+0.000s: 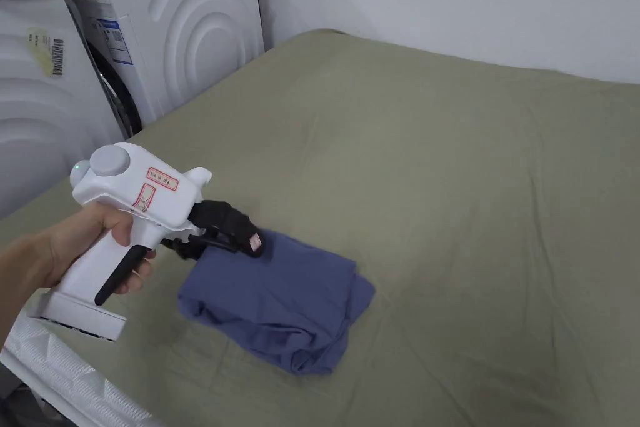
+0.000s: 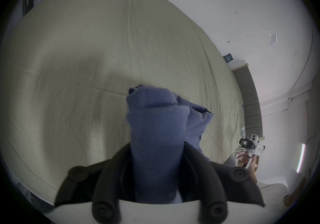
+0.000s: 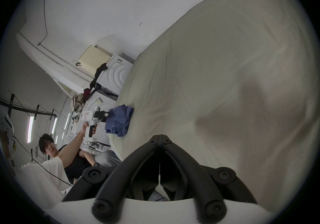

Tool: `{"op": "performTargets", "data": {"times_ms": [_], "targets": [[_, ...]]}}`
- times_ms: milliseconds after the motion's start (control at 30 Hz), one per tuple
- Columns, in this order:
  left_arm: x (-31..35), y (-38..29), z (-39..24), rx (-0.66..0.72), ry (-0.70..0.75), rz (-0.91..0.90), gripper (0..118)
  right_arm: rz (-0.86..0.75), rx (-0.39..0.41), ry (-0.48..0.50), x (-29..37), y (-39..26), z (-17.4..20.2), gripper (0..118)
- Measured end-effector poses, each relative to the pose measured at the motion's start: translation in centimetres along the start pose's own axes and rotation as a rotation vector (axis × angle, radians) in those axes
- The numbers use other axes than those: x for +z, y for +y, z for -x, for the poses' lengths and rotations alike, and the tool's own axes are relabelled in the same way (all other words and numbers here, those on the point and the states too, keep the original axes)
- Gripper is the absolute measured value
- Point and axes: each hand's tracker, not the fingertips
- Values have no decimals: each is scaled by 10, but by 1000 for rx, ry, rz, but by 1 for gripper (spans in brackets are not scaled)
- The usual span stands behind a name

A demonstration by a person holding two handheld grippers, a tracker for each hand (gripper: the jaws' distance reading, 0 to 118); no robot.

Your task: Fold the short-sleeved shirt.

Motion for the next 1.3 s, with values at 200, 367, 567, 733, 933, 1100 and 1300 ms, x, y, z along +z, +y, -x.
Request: {"op": "performTargets", "data": {"times_ms": [200,367,567,733,933,1100,1300], "targets": [[29,-20,-34,-36,84,-95,113,-23,59,9,12,9,8,1],[39,-64,-99,-89,80,-283,0,-62,237,-62,18,14,37,1],[3,-125,-221,-194,7,-350,0,-169,361,-161,31,14,69,1],[-29,-171,-324,-304,35,-501,0,-340,478,-383,62,6,93,2],[-49,-214,-424,-415,112,-700,0,-561,677,-644,110,-9,120,2],[-43,-240,-474,-494,228,-942,0,-713,716,-707,151,-17,140,2],[-24,-251,-500,-574,267,-1017,0,-768,704,-701,178,-21,151,2]]}}
